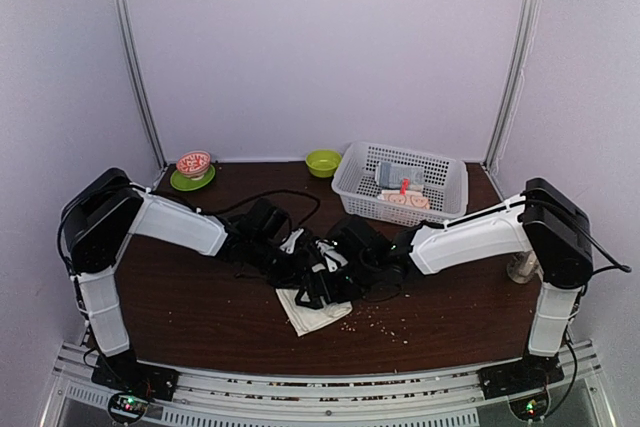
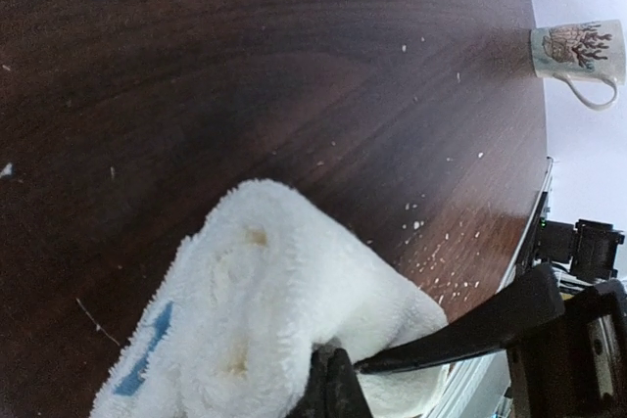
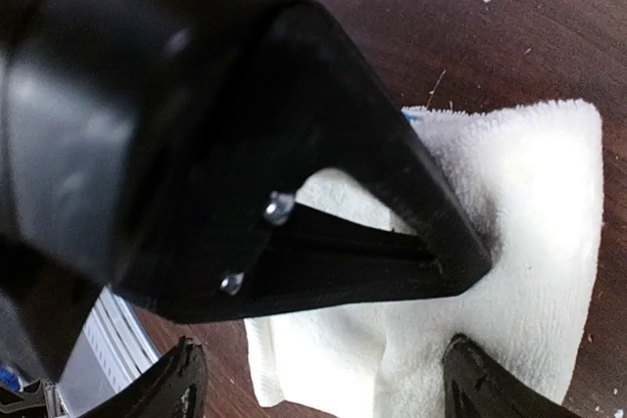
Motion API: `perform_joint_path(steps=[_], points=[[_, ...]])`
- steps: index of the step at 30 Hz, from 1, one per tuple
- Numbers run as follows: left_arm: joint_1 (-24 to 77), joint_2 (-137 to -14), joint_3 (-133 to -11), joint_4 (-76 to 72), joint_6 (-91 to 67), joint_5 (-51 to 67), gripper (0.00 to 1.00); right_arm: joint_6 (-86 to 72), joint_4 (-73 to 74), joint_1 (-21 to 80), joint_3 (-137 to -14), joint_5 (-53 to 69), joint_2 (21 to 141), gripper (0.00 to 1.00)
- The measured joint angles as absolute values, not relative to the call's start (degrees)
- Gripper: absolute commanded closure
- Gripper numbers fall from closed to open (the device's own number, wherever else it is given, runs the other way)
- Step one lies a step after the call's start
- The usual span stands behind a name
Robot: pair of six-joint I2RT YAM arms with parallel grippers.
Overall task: Roll the towels
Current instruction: Roll the towel at the center of the board.
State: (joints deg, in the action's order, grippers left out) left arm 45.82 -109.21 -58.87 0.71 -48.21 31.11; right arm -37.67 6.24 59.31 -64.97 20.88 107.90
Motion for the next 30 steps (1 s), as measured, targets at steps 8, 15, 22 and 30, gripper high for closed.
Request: perform_joint_path(steps=[8, 15, 22, 30], points=[[45.3, -110.4, -58.9, -0.1, -48.5, 30.9, 1.0, -35.7, 13.3, 59.2, -64.5, 20.2, 102.1, 0.17], [45.3, -110.5, -58.8, -0.1, -48.5, 30.7, 1.0, -36.4, 15.4, 53.8, -60.1, 16.7, 95.3, 0.29], [45.3, -110.3, -58.3, -0.6, -48.2, 30.5, 1.0, -37.9, 12.4, 50.2, -58.6, 19.4, 101.4, 0.36], [45.3, -109.6, -57.2, -1.4, -47.8, 29.6, 1.0, -39.8, 8.3, 50.6, -58.6, 24.9, 105.2, 0.7]])
